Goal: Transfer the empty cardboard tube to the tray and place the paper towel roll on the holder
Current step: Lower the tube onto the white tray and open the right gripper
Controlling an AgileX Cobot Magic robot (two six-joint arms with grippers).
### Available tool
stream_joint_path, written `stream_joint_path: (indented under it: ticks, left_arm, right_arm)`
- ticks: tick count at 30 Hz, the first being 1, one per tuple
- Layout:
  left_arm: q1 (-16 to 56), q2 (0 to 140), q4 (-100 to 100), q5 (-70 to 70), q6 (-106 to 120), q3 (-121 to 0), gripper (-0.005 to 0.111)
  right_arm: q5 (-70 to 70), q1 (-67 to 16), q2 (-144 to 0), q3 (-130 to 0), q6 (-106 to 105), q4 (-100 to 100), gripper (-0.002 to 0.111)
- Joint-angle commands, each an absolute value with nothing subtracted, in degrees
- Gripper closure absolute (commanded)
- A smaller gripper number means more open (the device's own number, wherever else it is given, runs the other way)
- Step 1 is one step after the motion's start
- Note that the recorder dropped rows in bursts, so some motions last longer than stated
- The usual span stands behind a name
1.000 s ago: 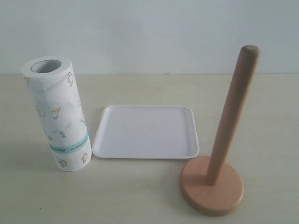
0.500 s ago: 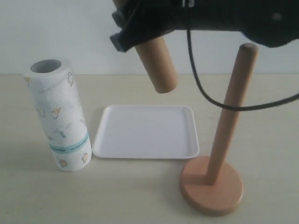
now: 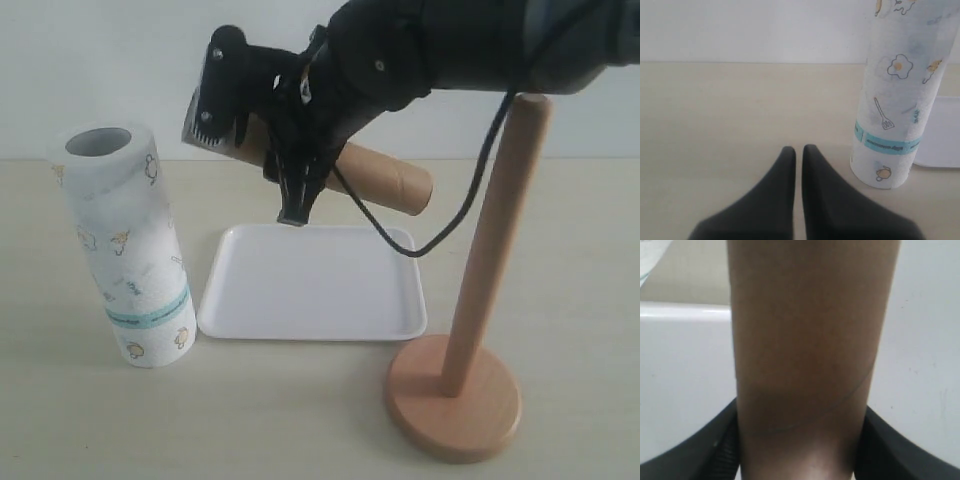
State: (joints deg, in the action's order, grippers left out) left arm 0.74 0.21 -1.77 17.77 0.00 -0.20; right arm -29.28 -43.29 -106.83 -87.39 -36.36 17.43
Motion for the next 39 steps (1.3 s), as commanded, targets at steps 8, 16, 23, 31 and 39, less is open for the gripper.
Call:
stream_joint_path:
  ticks: [8,16,23,31,39]
  left_arm:
    - [0.61,0.00,-1.71,17.62,0.00,0.00,0.103]
    - [0.61,0.00,-1.71,17.62,0.00,0.00,0.103]
    - [0.61,0.00,-1.71,17.62,0.00,0.00,0.103]
    - [0.61,0.00,-1.71,17.62,0.00,0.00,0.103]
    - [0.61,0.00,-1.71,17.62,0.00,0.00,0.103]
  right_arm:
    - [-39.85,-43.31,-118.66,-95.91,-39.77,19.40,0.109]
    - [-40.04,-43.31,-123.21,-96.68,-40.00,19.30,0.109]
    - [-38.27,-43.37,-125.28,-96.68,-39.71,19.07,0.108]
    - [-37.56,-43.45,-126.66,-96.68,-38.59,18.95,0.073]
    - [-34.71,-43.45,-126.66,-96.68,-36.40,18.43,0.068]
